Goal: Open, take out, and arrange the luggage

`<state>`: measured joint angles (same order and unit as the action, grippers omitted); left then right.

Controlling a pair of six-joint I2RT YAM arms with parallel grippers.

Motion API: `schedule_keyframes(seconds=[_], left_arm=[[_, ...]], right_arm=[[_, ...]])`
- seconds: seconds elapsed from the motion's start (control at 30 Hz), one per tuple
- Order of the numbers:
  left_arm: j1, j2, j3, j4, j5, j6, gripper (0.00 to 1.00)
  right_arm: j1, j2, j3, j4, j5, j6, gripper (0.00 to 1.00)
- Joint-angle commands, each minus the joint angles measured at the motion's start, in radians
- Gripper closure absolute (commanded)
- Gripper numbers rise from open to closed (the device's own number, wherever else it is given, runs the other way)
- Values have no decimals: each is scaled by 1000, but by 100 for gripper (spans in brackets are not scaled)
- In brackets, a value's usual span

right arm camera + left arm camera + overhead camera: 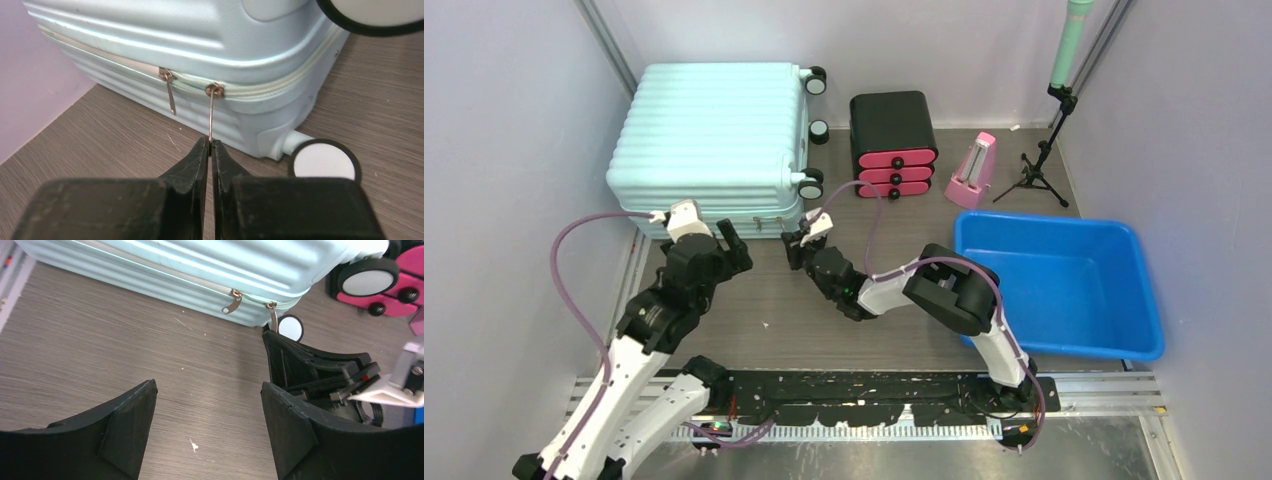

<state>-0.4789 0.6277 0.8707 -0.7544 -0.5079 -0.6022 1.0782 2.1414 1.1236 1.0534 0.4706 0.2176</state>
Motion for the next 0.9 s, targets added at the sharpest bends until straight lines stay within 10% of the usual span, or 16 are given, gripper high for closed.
schedule_keyframes(seconds=[0.0, 0.47, 0.87], left_arm=[[-4, 107, -40, 144, 31, -28, 21], [59, 472, -133, 595, -7, 54, 25], [215, 349, 32, 324, 218, -51, 29]], right_arm=[[4, -56, -59, 47, 16, -10, 100], [-4, -138, -160, 72, 20, -38, 99], [-15, -146, -77, -34, 56, 5, 47]])
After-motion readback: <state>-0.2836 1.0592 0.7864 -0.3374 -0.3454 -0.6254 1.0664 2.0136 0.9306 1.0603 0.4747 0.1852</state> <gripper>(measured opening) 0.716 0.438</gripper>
